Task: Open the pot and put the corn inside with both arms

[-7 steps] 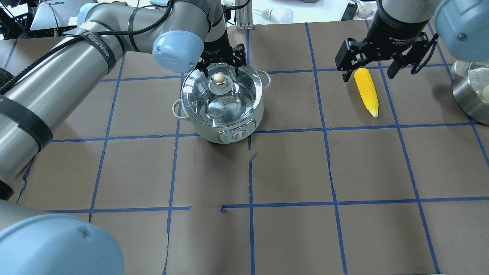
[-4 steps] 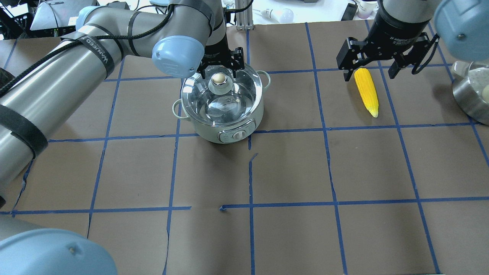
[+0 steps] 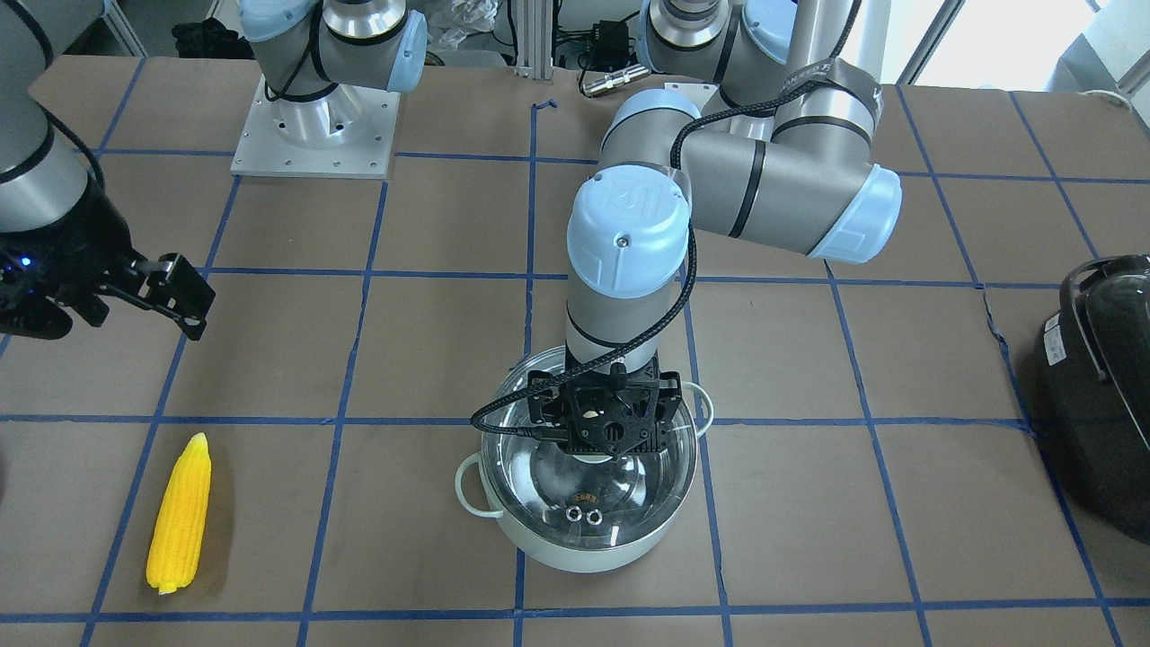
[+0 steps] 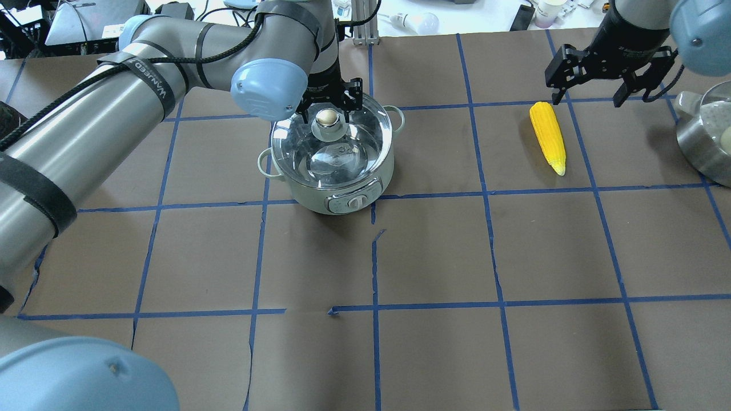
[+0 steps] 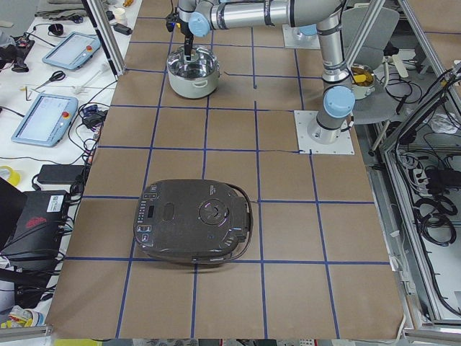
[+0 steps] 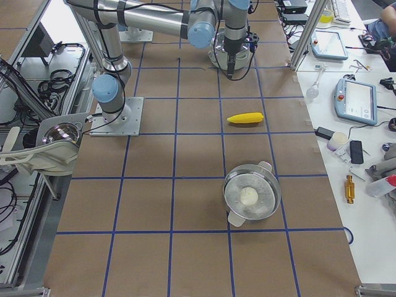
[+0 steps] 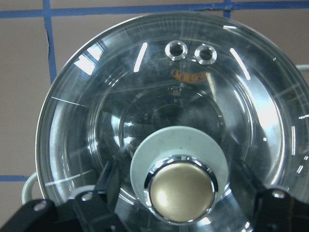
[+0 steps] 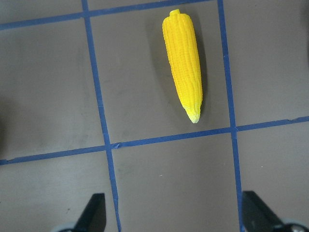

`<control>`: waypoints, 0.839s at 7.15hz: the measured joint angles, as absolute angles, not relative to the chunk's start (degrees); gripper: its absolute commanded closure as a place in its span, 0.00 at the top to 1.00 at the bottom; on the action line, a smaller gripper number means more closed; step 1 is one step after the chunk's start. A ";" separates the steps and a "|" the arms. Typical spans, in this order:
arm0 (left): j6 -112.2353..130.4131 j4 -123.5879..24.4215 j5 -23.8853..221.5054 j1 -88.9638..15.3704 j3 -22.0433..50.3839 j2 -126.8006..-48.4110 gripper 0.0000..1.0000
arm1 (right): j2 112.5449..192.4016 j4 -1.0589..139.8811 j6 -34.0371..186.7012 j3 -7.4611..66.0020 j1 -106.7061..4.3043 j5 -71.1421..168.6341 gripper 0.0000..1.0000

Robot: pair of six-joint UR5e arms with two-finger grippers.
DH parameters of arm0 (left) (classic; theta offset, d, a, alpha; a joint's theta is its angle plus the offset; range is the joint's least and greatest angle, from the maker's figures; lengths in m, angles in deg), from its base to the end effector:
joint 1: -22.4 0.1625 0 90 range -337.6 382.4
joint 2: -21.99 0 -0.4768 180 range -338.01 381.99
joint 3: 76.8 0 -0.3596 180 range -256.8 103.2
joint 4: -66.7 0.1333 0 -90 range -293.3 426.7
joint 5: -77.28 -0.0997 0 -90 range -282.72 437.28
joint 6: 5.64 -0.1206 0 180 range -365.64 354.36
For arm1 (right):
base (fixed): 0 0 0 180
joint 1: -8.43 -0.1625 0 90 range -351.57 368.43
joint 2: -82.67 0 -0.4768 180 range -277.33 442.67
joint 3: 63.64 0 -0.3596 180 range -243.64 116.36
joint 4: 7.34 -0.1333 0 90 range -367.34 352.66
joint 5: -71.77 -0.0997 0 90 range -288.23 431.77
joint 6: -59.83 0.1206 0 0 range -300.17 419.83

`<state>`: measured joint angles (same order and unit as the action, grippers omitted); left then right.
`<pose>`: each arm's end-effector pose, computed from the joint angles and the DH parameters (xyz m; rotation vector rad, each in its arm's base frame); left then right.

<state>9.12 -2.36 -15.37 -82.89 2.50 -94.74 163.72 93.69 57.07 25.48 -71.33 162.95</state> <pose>-0.2998 -0.6123 0.3776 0.0113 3.1157 -0.1477 0.0334 -0.5507 0.4677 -0.2040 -3.1077 0.0763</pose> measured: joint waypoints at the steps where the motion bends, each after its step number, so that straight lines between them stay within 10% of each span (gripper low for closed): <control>1: 9.12 -2.36 -15.29 -82.90 2.51 -94.86 0.41 | 161.42 96.26 56.86 26.22 -71.02 162.67 1.00; 6: 8.63 -4.89 -13.65 -81.89 0.64 -90.63 0.16 | 150.73 112.84 52.42 29.32 -70.67 162.28 1.00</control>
<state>8.63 -4.89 -13.65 -81.89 0.64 -90.63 150.73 112.84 52.42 29.32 -70.67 162.28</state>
